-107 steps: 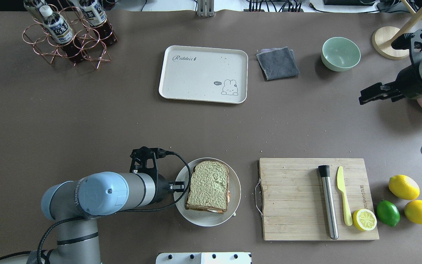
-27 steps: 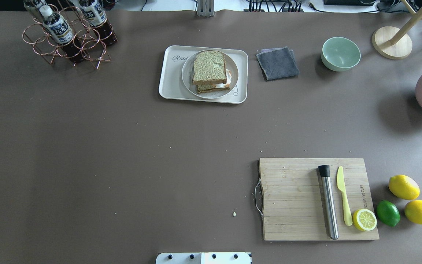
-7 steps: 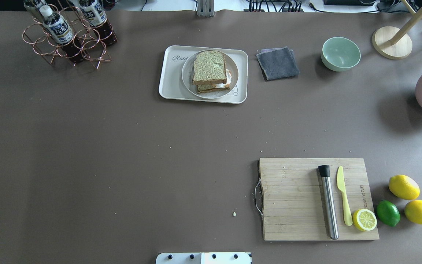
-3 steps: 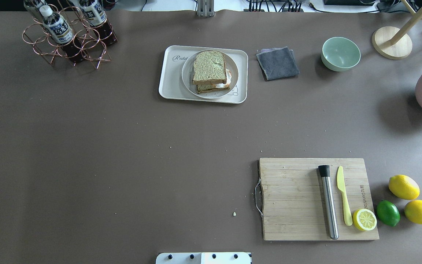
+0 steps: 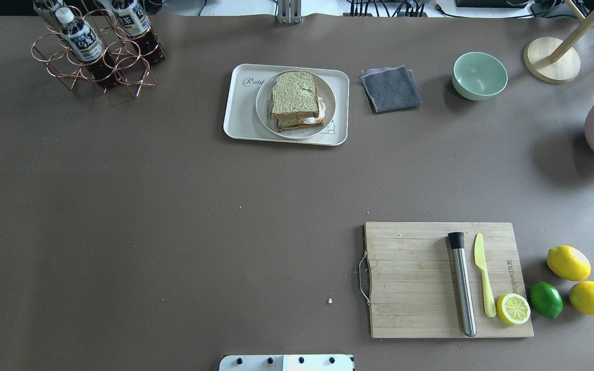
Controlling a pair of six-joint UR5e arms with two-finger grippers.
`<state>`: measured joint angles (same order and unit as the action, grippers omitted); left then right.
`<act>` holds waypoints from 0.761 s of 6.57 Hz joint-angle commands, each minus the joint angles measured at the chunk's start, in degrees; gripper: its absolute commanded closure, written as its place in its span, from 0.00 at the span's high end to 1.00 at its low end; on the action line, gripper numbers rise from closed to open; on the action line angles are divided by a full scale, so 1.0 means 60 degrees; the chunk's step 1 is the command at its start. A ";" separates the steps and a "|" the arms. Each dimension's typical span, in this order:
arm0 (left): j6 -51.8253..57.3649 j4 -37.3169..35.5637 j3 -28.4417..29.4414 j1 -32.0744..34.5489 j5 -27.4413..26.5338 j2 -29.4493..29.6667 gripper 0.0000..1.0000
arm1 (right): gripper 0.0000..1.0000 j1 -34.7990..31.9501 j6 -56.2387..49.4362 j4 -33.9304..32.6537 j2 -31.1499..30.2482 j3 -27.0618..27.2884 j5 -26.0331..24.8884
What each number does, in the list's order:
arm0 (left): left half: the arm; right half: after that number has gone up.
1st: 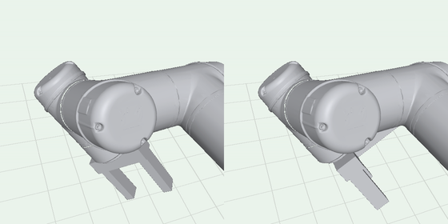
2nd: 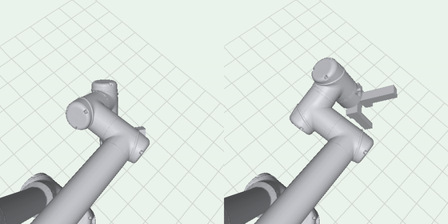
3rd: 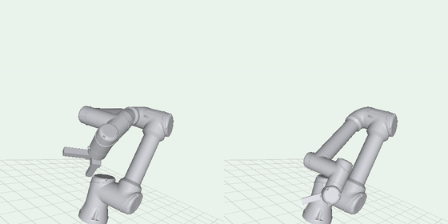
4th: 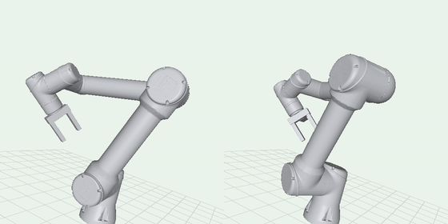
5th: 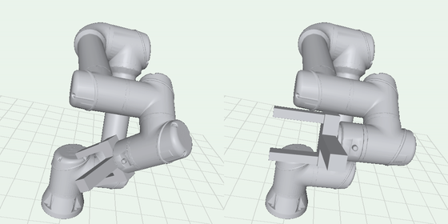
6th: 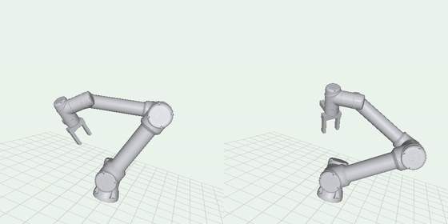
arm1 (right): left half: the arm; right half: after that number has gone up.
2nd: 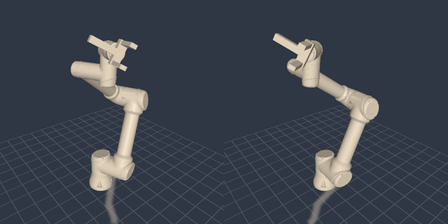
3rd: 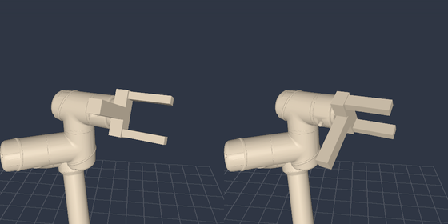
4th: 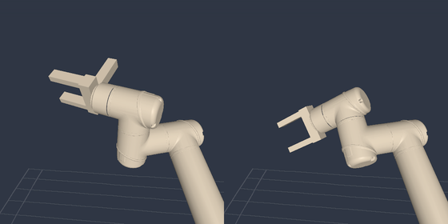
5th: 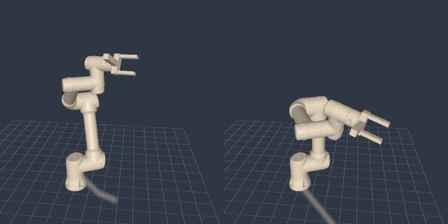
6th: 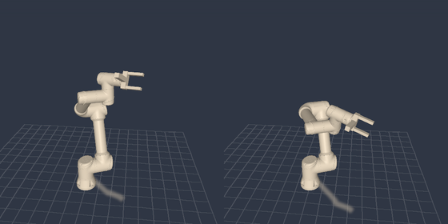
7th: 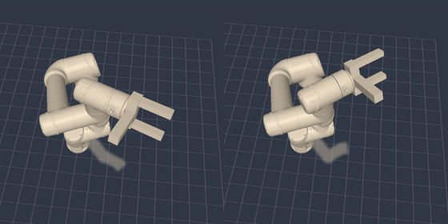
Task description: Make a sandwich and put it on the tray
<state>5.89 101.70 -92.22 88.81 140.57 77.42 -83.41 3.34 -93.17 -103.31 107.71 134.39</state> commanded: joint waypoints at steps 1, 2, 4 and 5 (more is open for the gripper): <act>0.0028 -0.0074 0.0354 -0.0007 0.0009 -0.0012 0.98 | 1.00 0.0000 0.0001 0.0030 0.0007 -0.0006 -0.0002; 0.0014 -0.0016 0.1241 -0.0051 -0.0078 0.0234 0.98 | 1.00 -0.0145 0.0001 0.0044 -0.0138 0.0037 0.0013; 0.0014 -0.0016 0.1894 -0.0066 -0.0093 0.0647 0.98 | 1.00 -0.0161 -0.0014 0.0044 -0.0125 -0.0065 -0.0002; -0.0015 -0.0016 0.1894 -0.0080 -0.0093 0.0661 0.98 | 1.00 -0.0161 -0.0014 0.0044 -0.0096 -0.0022 -0.0002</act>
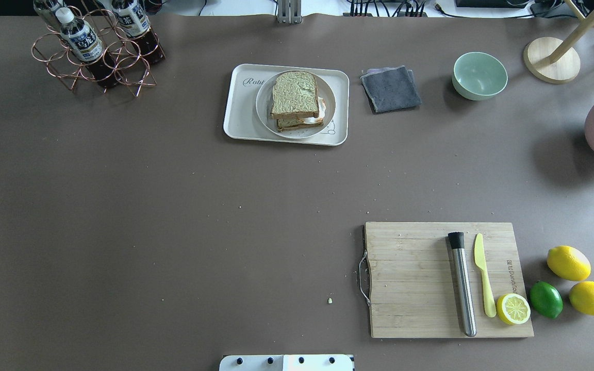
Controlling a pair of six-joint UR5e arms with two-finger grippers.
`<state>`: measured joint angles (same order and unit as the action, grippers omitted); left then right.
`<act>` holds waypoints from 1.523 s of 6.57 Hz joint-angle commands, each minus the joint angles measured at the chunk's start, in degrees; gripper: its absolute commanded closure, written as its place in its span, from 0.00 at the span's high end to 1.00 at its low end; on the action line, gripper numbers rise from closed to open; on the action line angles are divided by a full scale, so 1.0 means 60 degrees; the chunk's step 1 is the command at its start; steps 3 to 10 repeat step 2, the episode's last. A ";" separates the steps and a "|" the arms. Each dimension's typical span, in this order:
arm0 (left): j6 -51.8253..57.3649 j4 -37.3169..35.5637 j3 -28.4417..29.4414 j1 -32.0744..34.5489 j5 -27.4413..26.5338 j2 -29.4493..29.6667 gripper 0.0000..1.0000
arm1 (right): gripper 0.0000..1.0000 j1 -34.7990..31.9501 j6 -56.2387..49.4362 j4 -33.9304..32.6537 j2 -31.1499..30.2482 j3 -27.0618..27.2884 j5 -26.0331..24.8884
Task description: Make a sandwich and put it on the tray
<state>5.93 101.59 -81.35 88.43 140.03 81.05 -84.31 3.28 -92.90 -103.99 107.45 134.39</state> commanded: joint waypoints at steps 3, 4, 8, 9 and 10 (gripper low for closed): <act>-0.0022 0.0001 -0.0166 -0.0016 -0.0033 0.0084 0.98 | 1.00 -0.0012 -0.0005 0.0001 0.0047 0.0065 0.0014; -0.0022 0.0001 -0.0166 -0.0016 -0.0033 0.0084 0.98 | 1.00 -0.0012 -0.0005 0.0001 0.0047 0.0065 0.0014; -0.0022 0.0001 -0.0166 -0.0016 -0.0033 0.0084 0.98 | 1.00 -0.0012 -0.0005 0.0001 0.0047 0.0065 0.0014; -0.0022 0.0001 -0.0166 -0.0016 -0.0033 0.0084 0.98 | 1.00 -0.0012 -0.0005 0.0001 0.0047 0.0065 0.0014; -0.0022 0.0001 -0.0166 -0.0016 -0.0033 0.0084 0.98 | 1.00 -0.0012 -0.0005 0.0001 0.0047 0.0065 0.0014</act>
